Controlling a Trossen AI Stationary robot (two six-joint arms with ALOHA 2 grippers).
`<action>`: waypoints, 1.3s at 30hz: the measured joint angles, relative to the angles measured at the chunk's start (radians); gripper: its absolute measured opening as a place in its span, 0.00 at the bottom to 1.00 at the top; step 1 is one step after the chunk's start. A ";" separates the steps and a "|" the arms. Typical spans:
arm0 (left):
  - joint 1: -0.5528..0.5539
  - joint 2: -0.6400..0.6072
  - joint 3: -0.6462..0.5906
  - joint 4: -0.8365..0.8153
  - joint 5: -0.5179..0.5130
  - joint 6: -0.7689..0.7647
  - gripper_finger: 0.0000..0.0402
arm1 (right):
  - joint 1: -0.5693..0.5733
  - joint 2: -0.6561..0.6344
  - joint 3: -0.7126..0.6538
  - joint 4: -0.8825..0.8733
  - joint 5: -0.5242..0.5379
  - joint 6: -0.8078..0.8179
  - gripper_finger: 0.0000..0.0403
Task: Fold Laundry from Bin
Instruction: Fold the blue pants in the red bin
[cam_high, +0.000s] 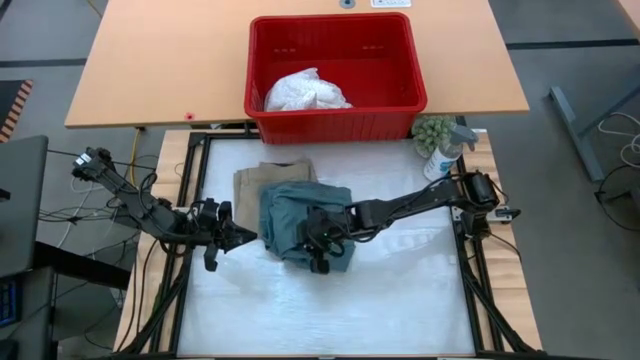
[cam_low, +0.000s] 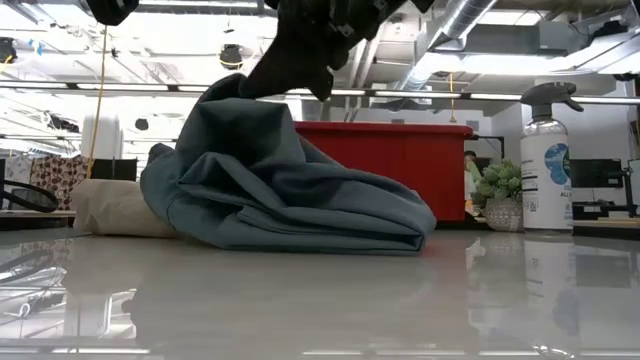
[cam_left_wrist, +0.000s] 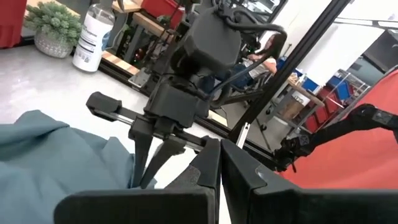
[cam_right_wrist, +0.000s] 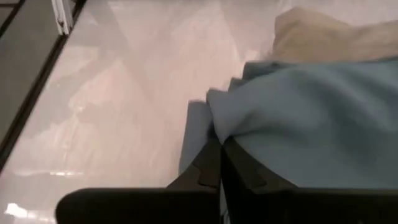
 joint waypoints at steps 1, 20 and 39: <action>0.000 0.000 0.000 -0.001 -0.008 0.000 0.00 | 0.002 0.000 -0.005 0.001 0.000 0.000 0.08; 0.141 0.168 0.000 0.074 0.064 -0.142 0.01 | -0.003 -0.012 -0.010 0.037 -0.114 -0.072 0.57; 0.321 0.590 0.061 0.244 0.247 -0.240 0.00 | -0.198 -0.078 0.105 -0.534 -0.015 -0.323 0.11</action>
